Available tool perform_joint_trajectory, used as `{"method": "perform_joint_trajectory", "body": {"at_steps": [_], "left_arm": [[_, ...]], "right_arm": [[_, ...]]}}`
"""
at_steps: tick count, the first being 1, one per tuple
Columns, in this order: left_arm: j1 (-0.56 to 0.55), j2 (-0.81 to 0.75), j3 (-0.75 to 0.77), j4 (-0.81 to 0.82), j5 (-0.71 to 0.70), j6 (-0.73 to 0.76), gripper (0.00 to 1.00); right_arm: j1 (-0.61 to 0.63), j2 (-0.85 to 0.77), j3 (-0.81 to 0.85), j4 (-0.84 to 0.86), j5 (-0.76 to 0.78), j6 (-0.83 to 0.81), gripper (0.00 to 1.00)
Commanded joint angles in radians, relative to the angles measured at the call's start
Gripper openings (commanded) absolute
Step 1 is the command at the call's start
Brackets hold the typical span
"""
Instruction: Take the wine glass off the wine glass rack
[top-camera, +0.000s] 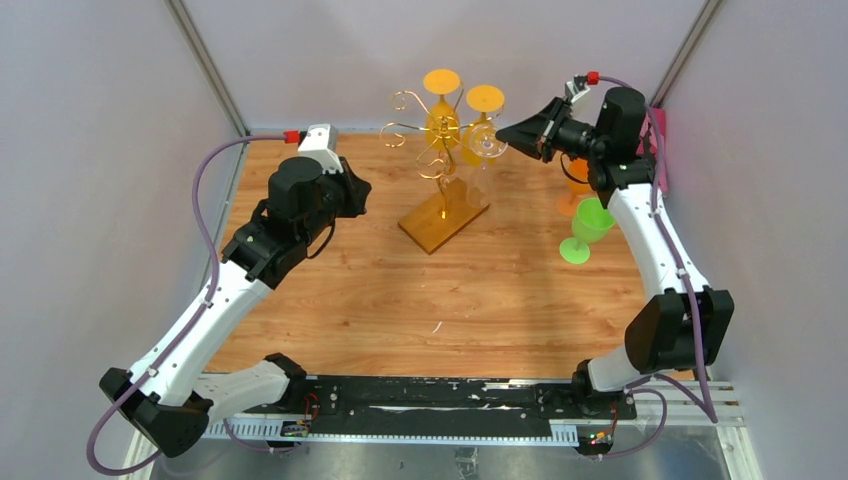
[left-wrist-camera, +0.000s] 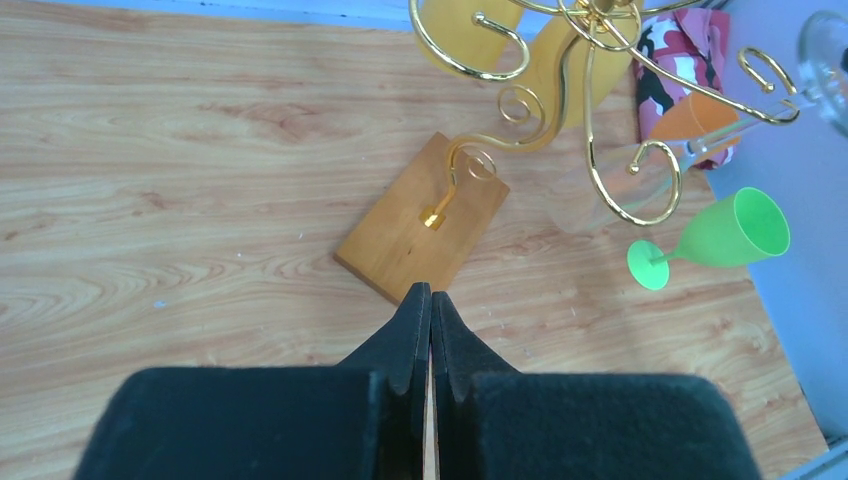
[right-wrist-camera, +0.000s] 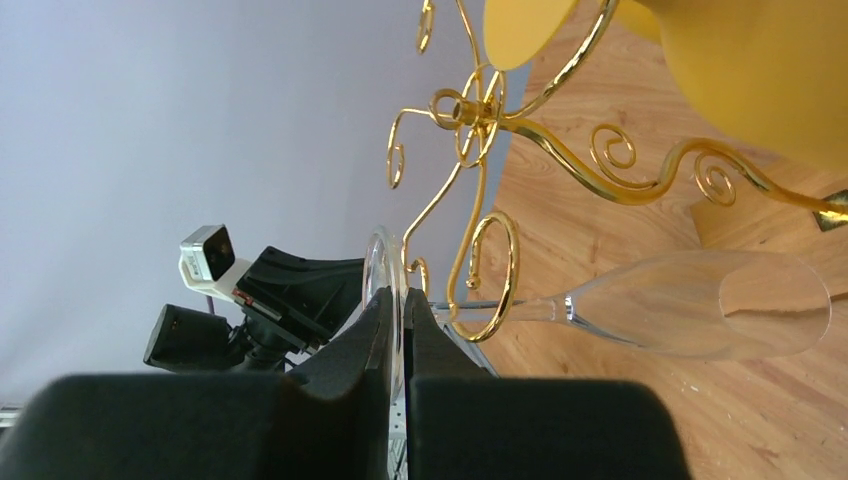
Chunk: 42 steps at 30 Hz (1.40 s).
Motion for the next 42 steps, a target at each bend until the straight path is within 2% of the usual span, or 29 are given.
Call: {"method": "perform_joint_trajectory", "body": {"at_steps": [1, 7, 23, 42], "left_arm": [[-0.005, -0.010, -0.011, 0.024, 0.001, -0.003, 0.01], [-0.002, -0.018, -0.018, 0.025, -0.001, 0.001, 0.01], [-0.003, -0.039, -0.032, 0.020, -0.006, 0.005, 0.01], [-0.003, -0.033, -0.038, 0.032, 0.016, -0.011, 0.00]], "right_arm": [[0.050, 0.010, 0.000, -0.097, -0.014, -0.051, 0.00], [0.091, 0.033, -0.004, -0.043, 0.005, -0.034, 0.00], [0.063, 0.067, 0.056, -0.005, 0.097, -0.043, 0.00], [-0.039, -0.102, -0.058, -0.013, 0.109, -0.053, 0.00]]}}
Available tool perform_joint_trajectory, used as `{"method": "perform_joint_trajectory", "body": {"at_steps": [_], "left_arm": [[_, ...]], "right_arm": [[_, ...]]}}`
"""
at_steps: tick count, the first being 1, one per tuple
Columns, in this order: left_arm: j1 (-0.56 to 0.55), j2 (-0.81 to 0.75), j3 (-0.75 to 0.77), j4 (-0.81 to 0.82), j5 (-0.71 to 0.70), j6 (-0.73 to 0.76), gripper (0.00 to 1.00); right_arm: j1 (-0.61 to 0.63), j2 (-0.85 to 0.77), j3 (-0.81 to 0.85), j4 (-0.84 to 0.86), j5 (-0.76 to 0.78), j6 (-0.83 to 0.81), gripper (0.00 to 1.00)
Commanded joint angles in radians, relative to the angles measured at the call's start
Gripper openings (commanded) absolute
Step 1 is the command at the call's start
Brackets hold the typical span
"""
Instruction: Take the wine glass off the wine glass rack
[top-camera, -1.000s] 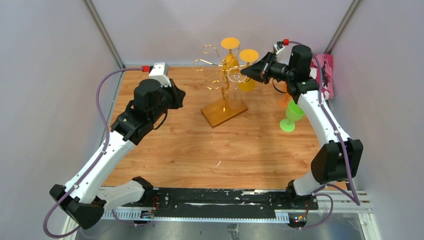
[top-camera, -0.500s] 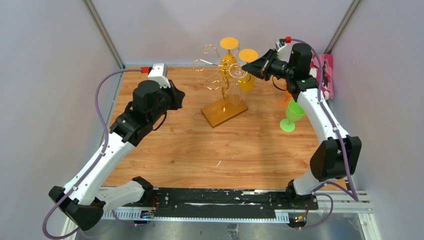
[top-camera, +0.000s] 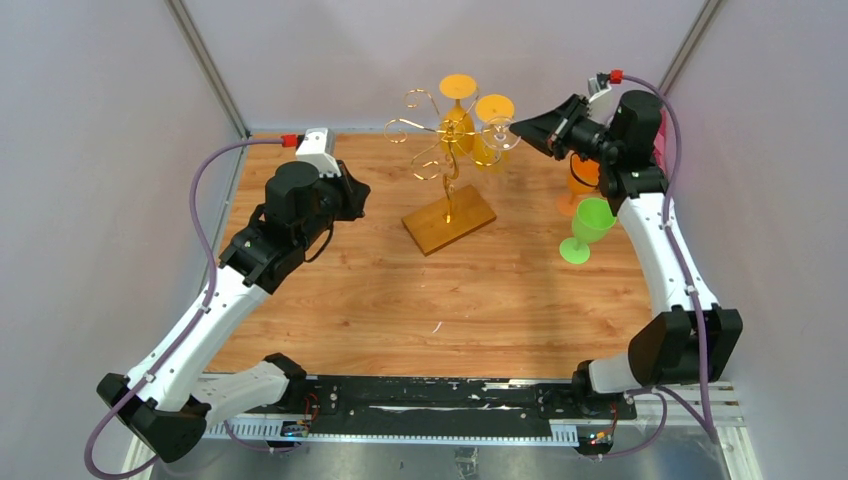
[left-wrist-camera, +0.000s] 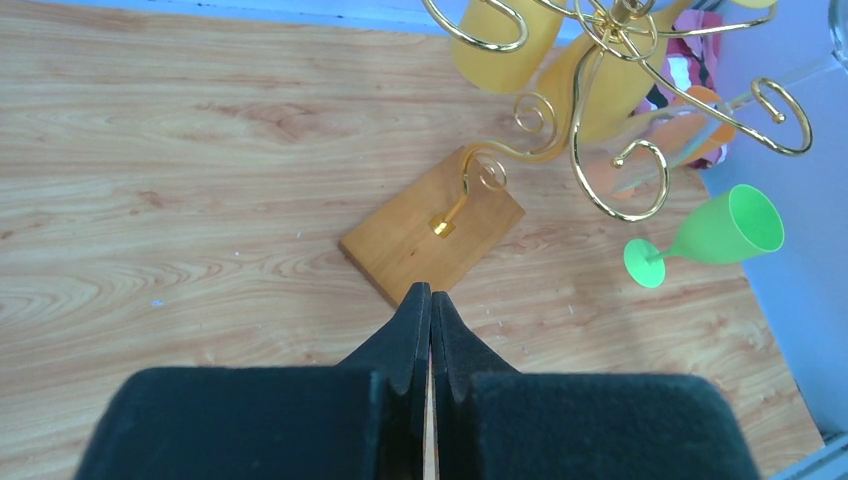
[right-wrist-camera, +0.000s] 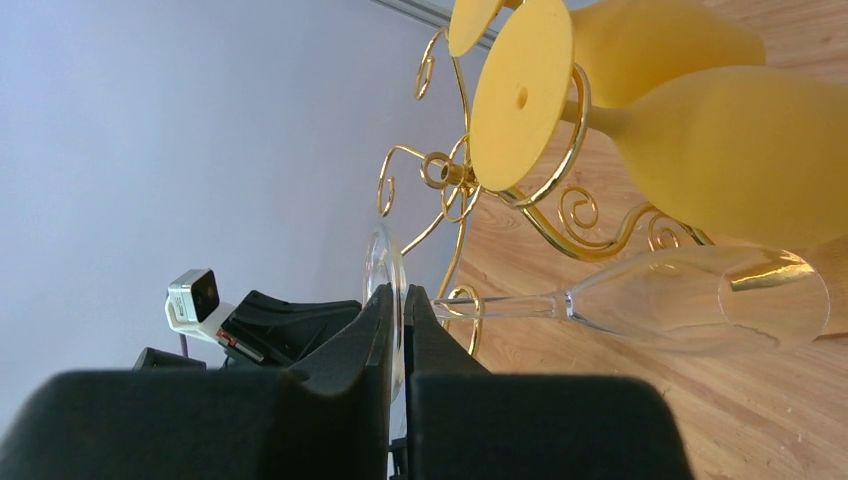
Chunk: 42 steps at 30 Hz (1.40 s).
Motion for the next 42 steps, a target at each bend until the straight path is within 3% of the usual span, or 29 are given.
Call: {"method": "perform_joint_trajectory", "body": {"at_steps": [1, 8, 13, 17, 20, 24, 26, 30, 33, 35, 37, 40, 42], "left_arm": [[-0.003, 0.001, -0.005, 0.018, 0.018, -0.012, 0.00], [-0.003, 0.008, -0.006, 0.029, 0.030, -0.014, 0.00], [-0.003, 0.010, 0.007, 0.054, 0.066, -0.025, 0.00], [-0.003, 0.006, -0.002, 0.114, 0.201, -0.052, 0.02], [-0.002, 0.002, -0.002, 0.184, 0.341, -0.075, 0.09], [0.001, -0.009, 0.009, 0.335, 0.536, -0.118, 0.29], [0.010, -0.007, -0.001, 0.460, 0.628, -0.162, 0.39], [0.037, 0.027, -0.005, 0.717, 0.790, -0.252, 0.55], [0.073, 0.084, 0.016, 0.905, 0.876, -0.359, 0.56], [0.115, 0.154, 0.019, 1.121, 0.944, -0.514, 0.55], [0.158, 0.241, 0.017, 1.429, 0.999, -0.745, 0.54], [0.224, 0.422, 0.053, 1.924, 0.989, -1.158, 0.54], [0.243, 0.521, 0.111, 2.001, 0.995, -1.295, 0.52]], "right_arm": [[-0.024, -0.061, -0.057, 0.012, -0.011, -0.010, 0.00], [-0.099, -0.178, -0.163, 0.000, -0.026, -0.025, 0.00], [-0.107, -0.313, -0.151, -0.247, 0.015, -0.167, 0.00], [-0.123, -0.468, -0.100, -0.408, 0.079, -0.262, 0.00], [-0.125, -0.543, 0.032, -0.517, 0.145, -0.337, 0.00], [-0.125, -0.583, 0.216, -0.559, 0.183, -0.380, 0.00], [-0.125, -0.579, 0.224, -0.451, 0.109, -0.308, 0.00], [-0.125, -0.531, 0.086, 0.092, -0.065, 0.045, 0.00], [-0.125, -0.438, 0.067, 0.418, -0.122, 0.278, 0.00], [-0.124, -0.362, 0.055, 0.720, -0.123, 0.445, 0.00], [-0.124, -0.301, 0.071, 0.921, -0.122, 0.575, 0.00], [-0.123, -0.237, 0.086, 1.075, -0.115, 0.690, 0.00], [-0.120, -0.203, 0.082, 1.143, -0.106, 0.745, 0.00]]}}
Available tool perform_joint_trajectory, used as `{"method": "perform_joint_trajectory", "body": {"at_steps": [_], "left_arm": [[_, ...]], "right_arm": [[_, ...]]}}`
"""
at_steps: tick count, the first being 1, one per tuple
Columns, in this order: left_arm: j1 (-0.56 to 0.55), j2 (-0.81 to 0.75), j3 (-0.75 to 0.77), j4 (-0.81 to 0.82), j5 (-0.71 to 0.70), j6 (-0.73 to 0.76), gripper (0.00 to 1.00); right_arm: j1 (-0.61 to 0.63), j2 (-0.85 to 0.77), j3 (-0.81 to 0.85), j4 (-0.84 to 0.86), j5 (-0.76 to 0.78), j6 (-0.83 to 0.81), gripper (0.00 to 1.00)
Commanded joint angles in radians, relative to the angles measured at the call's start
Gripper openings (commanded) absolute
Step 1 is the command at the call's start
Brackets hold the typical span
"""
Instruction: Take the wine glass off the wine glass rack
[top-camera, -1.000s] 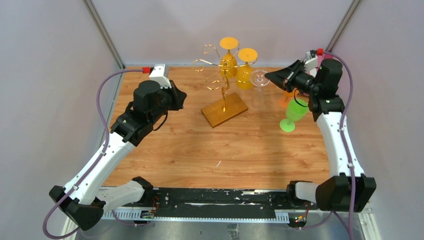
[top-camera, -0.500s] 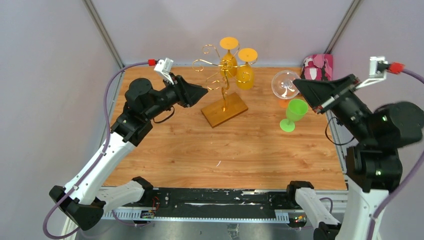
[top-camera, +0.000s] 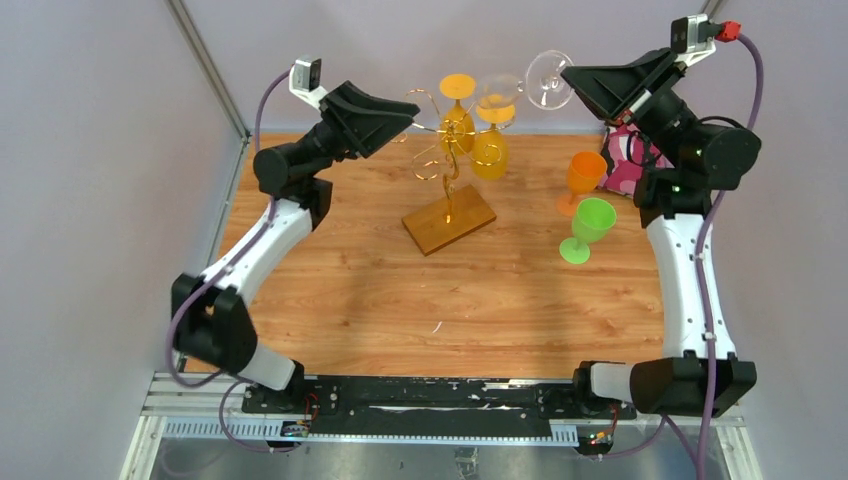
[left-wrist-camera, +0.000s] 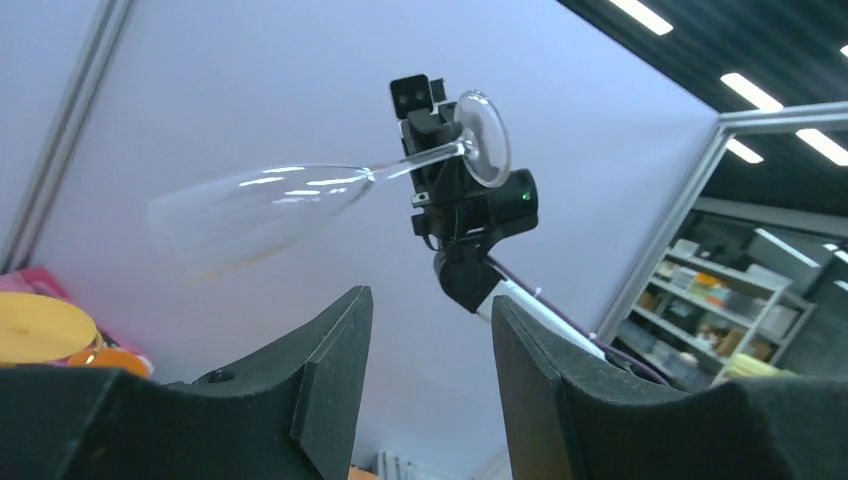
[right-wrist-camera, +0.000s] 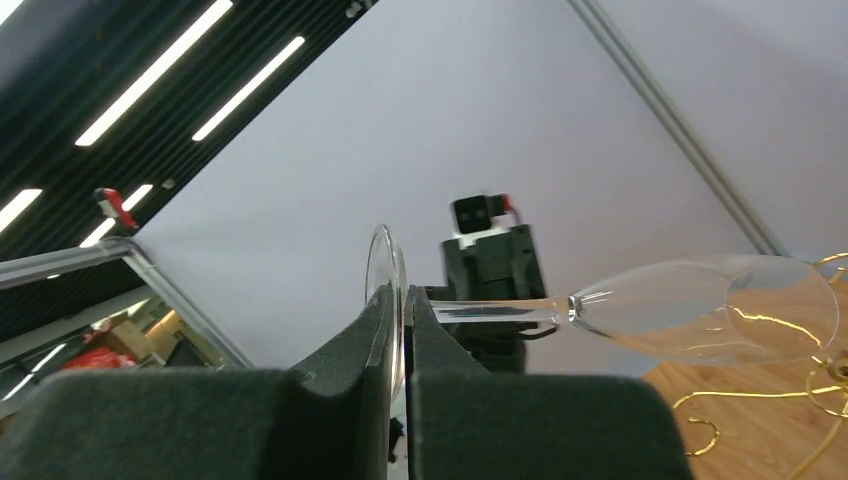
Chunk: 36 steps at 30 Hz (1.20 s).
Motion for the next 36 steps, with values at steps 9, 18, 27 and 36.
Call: {"method": "perform_joint_trajectory", "body": {"at_steps": [9, 18, 27, 36], "left_arm": [[0.053, 0.315, 0.111, 0.512, 0.053, -0.437, 0.51], [0.053, 0.279, 0.109, 0.513, 0.038, -0.441, 0.52], [0.053, 0.232, 0.061, 0.513, 0.044, -0.444, 0.51], [0.048, 0.095, -0.012, 0.512, 0.036, -0.467, 0.04]], "right_arm": [[0.075, 0.111, 0.060, 0.595, 0.012, 0.400, 0.00], [0.218, 0.111, 0.010, 0.538, 0.005, 0.305, 0.00], [0.300, 0.104, -0.058, 0.471, 0.011, 0.216, 0.00], [0.322, 0.139, -0.147, 0.493, 0.035, 0.190, 0.00]]}}
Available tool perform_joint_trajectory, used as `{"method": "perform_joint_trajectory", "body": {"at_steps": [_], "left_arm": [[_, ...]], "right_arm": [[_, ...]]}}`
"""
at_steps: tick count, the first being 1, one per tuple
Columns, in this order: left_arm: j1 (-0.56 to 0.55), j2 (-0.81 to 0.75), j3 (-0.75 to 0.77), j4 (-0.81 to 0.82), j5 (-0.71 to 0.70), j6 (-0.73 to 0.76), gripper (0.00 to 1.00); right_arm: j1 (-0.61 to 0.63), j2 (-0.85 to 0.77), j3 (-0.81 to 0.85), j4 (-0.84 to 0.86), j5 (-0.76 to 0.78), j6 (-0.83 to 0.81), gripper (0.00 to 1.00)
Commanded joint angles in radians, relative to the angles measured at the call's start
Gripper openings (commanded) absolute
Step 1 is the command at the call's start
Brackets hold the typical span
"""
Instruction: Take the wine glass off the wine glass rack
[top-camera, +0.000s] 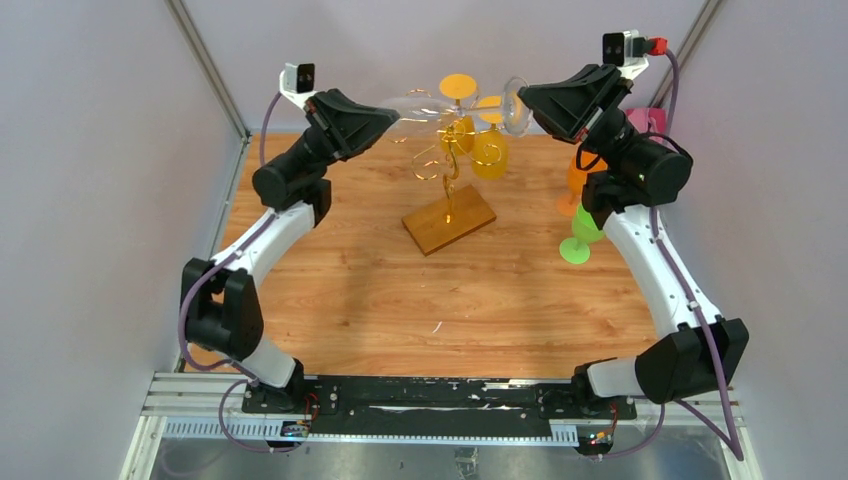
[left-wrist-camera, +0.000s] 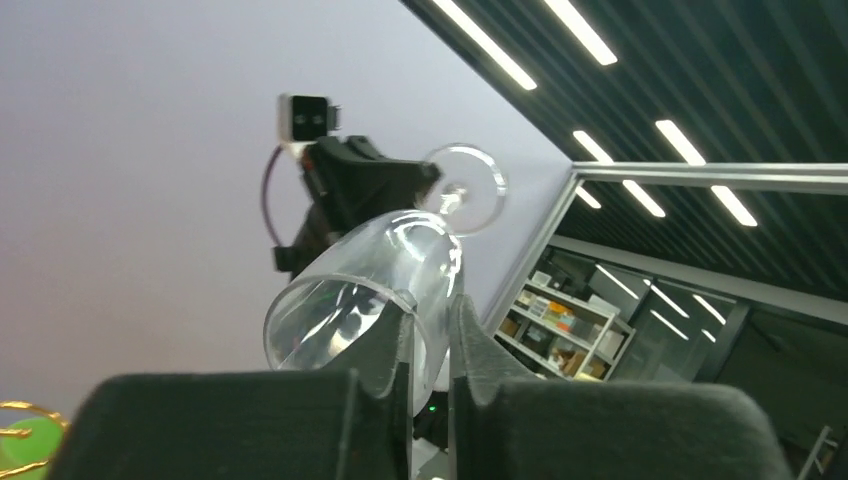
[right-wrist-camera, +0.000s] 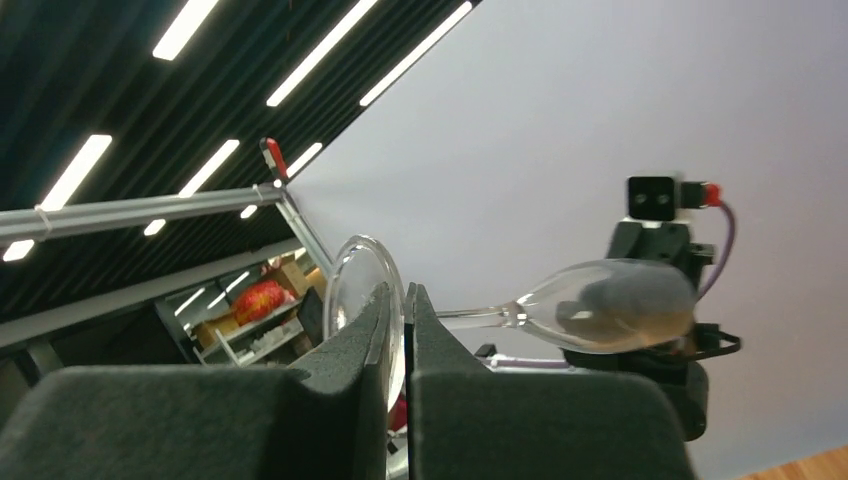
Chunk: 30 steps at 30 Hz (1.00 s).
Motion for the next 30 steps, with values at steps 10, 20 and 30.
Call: {"method": "perform_joint_trajectory", "body": {"at_steps": [10, 20, 30], "left_arm": [[-0.016, -0.278, -0.141, 0.057, 0.022, 0.034, 0.00], [0.049, -0.380, -0.185, -0.212, -0.020, 0.179, 0.00], [0.159, -0.743, 0.043, -1.273, -0.217, 0.838, 0.00]], "right_arm": [[0.114, 0.106, -0.027, -0.012, -0.077, -0.059, 0.00], [0.138, 0.099, -0.068, -0.040, -0.079, -0.121, 0.32], [0.003, -0.001, -0.190, -0.081, -0.084, -0.158, 0.81]]}}
